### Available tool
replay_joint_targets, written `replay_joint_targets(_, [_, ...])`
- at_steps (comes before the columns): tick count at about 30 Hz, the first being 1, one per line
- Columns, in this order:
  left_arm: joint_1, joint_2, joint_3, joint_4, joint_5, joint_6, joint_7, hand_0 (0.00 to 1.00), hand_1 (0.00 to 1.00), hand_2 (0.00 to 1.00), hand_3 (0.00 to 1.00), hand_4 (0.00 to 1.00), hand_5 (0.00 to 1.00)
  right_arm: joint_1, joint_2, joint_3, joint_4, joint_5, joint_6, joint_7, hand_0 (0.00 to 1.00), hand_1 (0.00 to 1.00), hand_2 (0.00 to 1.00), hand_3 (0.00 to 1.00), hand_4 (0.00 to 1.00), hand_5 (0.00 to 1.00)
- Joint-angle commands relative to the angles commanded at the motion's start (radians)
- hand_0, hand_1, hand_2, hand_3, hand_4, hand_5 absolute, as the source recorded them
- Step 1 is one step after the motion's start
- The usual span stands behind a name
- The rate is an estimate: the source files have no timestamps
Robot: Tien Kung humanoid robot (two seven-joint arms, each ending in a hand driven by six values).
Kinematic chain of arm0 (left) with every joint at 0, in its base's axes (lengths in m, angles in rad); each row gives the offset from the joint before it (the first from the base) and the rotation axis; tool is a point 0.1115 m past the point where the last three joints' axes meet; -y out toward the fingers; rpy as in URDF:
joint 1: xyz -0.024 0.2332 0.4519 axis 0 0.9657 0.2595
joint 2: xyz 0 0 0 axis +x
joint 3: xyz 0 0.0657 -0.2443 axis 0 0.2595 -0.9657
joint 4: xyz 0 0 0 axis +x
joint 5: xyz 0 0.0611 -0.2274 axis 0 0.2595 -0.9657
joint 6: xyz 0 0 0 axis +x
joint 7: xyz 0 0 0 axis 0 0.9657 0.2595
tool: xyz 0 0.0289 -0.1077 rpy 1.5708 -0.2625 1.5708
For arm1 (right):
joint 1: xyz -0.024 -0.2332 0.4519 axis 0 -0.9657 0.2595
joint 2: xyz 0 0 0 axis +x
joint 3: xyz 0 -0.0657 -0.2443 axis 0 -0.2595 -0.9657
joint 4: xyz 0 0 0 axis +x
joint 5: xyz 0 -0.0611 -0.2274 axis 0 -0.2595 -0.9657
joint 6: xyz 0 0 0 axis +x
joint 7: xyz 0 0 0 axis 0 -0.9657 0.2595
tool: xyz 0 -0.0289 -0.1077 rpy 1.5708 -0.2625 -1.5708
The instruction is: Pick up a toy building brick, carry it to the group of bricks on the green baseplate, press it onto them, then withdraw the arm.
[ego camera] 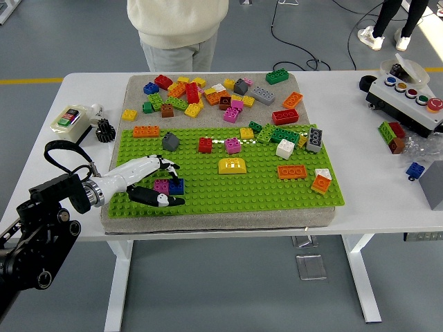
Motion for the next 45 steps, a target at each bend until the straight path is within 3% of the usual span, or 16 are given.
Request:
replay_joint_targets(8, [0.006,-0.005,0.003,0.028,0.0,0.035,-0.012,0.998,0.894,0.864,0.592,0.998,0.645,-0.001,0.0,-0.001,0.0,0.001,-0.001,-0.001,0.73,0.655,0.703,0.567,0.909,0.503])
replay_joint_targets(19, [0.014,-0.006,0.003,0.032,0.0,0.038,-0.014,0.998,0.891,0.86,0.587,0.998,0.637,-0.001,0.001,-0.004,0.0,0.001,-0.002,-0.002,0.729,0.655,0.704,0.568,0.909,0.503])
replay_joint_targets(31, [0.018,0.016,-0.024,-0.099,0.0,-0.024,-0.008,0.998,0.863,0.824,0.589,0.998,0.626,-0.001,0.003,-0.01,0.0,0.001,-0.002,0.0,0.729,0.655,0.703,0.568,0.909,0.504])
replay_joint_targets(36, [0.003,0.019,-0.01,-0.118,0.0,-0.047,-0.002,0.998,0.863,0.824,0.589,0.998,0.626,0.002,0.003,-0.014,0.0,0.002,-0.001,0.002,0.729,0.655,0.703,0.568,0.909,0.504])
replay_joint_targets(37, [0.002,0.019,-0.01,-0.118,0.0,-0.048,-0.002,0.912,0.8,0.785,0.72,0.998,0.581,0.002,0.003,-0.014,0.0,0.002,-0.001,0.002,0.73,0.655,0.703,0.568,0.909,0.503])
replay_joint_targets(43, [-0.038,0.012,0.033,-0.104,0.0,-0.068,-0.005,0.912,0.8,0.785,0.72,0.998,0.581,0.002,0.002,-0.015,0.0,0.004,0.001,0.003,0.73,0.655,0.703,0.568,0.909,0.503])
replay_joint_targets(44, [-0.049,0.008,0.04,-0.1,-0.002,-0.077,-0.007,0.833,0.766,0.78,0.849,0.998,0.366,0.002,0.002,-0.015,0.0,0.005,0.001,0.003,0.729,0.655,0.703,0.568,0.909,0.503])
replay_joint_targets(45, [-0.056,0.006,0.045,-0.097,-0.004,-0.083,-0.008,0.833,0.766,0.78,0.849,0.998,0.366,0.003,0.001,-0.015,0.0,0.005,0.0,0.003,0.729,0.655,0.703,0.568,0.909,0.503])
